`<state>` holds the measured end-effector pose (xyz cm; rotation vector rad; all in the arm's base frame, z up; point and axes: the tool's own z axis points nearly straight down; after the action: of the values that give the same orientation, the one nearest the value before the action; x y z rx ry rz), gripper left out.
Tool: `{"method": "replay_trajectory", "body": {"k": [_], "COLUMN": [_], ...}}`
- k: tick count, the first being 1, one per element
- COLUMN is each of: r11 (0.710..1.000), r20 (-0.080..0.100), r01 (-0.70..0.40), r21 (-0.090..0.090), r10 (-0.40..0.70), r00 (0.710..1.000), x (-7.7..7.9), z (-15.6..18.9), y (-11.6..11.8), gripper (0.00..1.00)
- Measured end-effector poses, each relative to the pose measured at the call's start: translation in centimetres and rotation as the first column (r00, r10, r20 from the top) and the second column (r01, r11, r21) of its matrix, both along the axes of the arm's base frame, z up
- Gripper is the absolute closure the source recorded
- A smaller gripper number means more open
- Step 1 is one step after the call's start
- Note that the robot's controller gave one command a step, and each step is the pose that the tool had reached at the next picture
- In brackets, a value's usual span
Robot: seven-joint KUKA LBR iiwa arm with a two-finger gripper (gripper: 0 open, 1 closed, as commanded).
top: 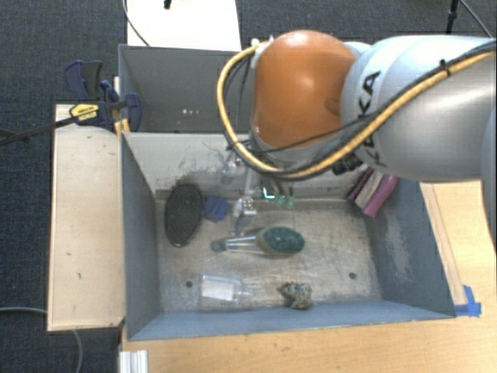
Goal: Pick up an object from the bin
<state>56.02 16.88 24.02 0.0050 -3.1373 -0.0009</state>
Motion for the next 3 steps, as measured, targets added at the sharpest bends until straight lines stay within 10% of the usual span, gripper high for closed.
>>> {"method": "replay_trajectory", "body": {"k": [2, 3], "r11": [0.995, 0.995], "r20": [0.007, 0.012], "r01": [-0.101, -0.096], "r21": [0.0, 0.001], "r10": [0.101, 0.096], "r00": [0.995, 0.995], "x": [-0.9, -0.7], "z": [-16.7, -16.3], "y": [-7.6, -7.5], "gripper": [0.0, 1.0]}}
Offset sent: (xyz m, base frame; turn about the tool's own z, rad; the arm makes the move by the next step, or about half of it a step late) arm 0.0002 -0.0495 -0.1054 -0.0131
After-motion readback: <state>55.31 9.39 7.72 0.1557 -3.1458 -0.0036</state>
